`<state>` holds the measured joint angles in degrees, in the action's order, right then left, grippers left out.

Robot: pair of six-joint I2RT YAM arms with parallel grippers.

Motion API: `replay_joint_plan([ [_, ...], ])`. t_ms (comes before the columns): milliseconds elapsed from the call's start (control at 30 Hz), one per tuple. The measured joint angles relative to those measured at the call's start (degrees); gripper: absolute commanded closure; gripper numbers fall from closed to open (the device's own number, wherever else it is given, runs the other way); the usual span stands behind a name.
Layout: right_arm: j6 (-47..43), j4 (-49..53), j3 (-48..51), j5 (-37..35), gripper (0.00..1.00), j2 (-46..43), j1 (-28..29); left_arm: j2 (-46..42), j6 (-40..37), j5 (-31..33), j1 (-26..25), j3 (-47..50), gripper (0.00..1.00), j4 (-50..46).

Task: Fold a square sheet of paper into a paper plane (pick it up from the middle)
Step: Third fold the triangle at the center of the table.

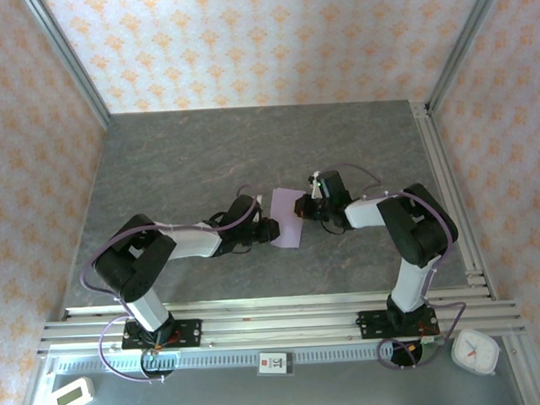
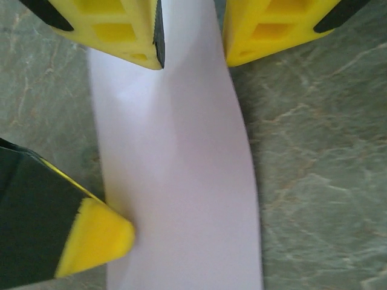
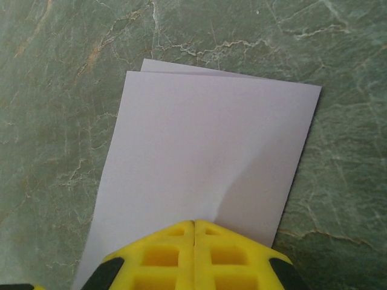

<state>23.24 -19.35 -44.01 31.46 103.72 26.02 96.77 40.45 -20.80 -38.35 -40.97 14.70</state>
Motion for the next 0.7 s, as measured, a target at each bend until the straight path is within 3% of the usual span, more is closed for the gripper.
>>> replay_joint_plan([
  [500,0.02,-0.83,0.0,1.18,1.0,0.48,-0.37,-1.92,-1.51,-1.07,-0.11,-0.22,0.6,1.33],
  [700,0.0,-1.03,0.0,1.66,1.0,0.66,-0.59,-1.18,-5.05,-1.81,2.67,-1.53,0.57,1.36],
])
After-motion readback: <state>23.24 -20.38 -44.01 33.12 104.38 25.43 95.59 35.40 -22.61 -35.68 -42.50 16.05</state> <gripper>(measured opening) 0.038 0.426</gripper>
